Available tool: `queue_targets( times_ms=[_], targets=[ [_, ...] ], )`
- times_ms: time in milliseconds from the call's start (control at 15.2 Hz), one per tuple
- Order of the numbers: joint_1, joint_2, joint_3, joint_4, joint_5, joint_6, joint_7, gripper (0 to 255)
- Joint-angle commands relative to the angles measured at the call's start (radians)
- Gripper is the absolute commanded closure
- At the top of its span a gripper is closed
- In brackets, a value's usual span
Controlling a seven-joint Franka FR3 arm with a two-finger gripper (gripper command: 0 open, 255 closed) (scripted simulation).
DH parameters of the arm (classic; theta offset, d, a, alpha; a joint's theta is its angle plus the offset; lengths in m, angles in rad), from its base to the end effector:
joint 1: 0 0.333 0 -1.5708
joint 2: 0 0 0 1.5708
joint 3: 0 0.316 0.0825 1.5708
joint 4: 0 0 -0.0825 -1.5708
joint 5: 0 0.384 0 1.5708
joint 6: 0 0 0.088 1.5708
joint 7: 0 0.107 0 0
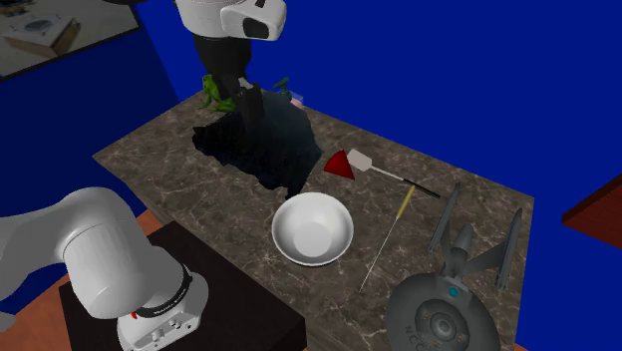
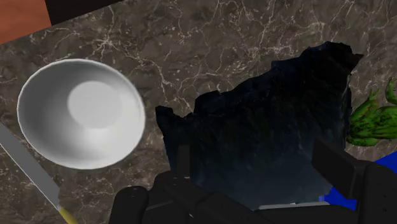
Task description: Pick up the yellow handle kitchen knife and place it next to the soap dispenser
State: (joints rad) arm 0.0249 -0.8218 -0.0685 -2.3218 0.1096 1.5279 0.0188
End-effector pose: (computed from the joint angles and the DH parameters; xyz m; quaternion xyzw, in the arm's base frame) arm 0.2931 -0.0084 0.6141 -0.9966 0.0175 -0.0135 0.0797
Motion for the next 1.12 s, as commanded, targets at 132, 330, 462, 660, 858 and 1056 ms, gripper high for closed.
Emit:
queue_targets(
  times_ms=[132, 330, 462, 660, 858, 1056],
  targets=[
    [-0.005, 0.023, -0.03, -0.026, -0.03, 0.041, -0.052, 0],
    [-0.012, 0.069, -0.077, -0.055, -0.073, 0.107, -0.128, 0],
    [-0.016, 0.107, -0.108, -0.067, -0.099, 0.153, -0.178, 0],
    [-0.021, 0.173, -0.155, -0.077, -0.135, 0.223, -0.252, 0],
    [-0.025, 0.251, -0.202, -0.074, -0.163, 0.295, -0.325, 0],
    [-0.025, 0.339, -0.249, -0.059, -0.183, 0.366, -0.397, 0]
  ],
)
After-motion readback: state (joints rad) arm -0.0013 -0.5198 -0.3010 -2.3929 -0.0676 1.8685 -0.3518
